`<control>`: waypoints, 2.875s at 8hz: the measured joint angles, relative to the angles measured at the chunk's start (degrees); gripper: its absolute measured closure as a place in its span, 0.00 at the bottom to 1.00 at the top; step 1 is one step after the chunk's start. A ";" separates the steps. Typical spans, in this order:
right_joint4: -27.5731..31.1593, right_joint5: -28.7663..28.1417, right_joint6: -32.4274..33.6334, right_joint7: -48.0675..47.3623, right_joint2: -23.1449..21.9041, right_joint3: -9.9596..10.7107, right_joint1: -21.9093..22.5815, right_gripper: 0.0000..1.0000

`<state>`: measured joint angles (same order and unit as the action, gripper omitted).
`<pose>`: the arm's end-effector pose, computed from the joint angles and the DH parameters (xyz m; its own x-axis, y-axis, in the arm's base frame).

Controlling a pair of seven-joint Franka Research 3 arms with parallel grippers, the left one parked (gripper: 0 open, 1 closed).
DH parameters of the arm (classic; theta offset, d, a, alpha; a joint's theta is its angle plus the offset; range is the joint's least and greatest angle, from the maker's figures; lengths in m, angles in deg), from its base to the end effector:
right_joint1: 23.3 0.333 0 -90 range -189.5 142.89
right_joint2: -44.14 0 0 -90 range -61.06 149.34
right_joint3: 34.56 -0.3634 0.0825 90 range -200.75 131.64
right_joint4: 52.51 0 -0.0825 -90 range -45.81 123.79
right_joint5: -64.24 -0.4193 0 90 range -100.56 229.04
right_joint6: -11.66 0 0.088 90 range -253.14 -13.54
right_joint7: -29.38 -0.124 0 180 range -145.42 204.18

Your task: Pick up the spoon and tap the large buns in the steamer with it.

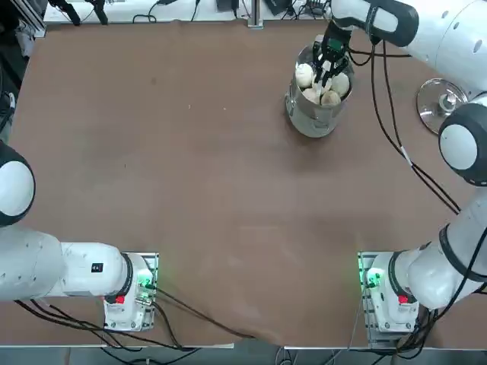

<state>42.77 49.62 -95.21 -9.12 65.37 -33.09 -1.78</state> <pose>0.6375 0.2596 0.3941 0.8836 -0.3812 -0.2720 -0.4111 -0.9096 -0.0608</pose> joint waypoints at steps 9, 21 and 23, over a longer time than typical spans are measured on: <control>-4.21 0.01 14.13 6.99 -4.99 1.56 -9.11 0.82; 9.24 -2.61 -0.69 40.74 1.05 0.53 -29.51 0.93; 13.65 -2.72 -9.18 41.57 2.29 -0.17 -29.15 0.93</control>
<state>56.42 46.90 -104.39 32.45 67.67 -33.26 -30.93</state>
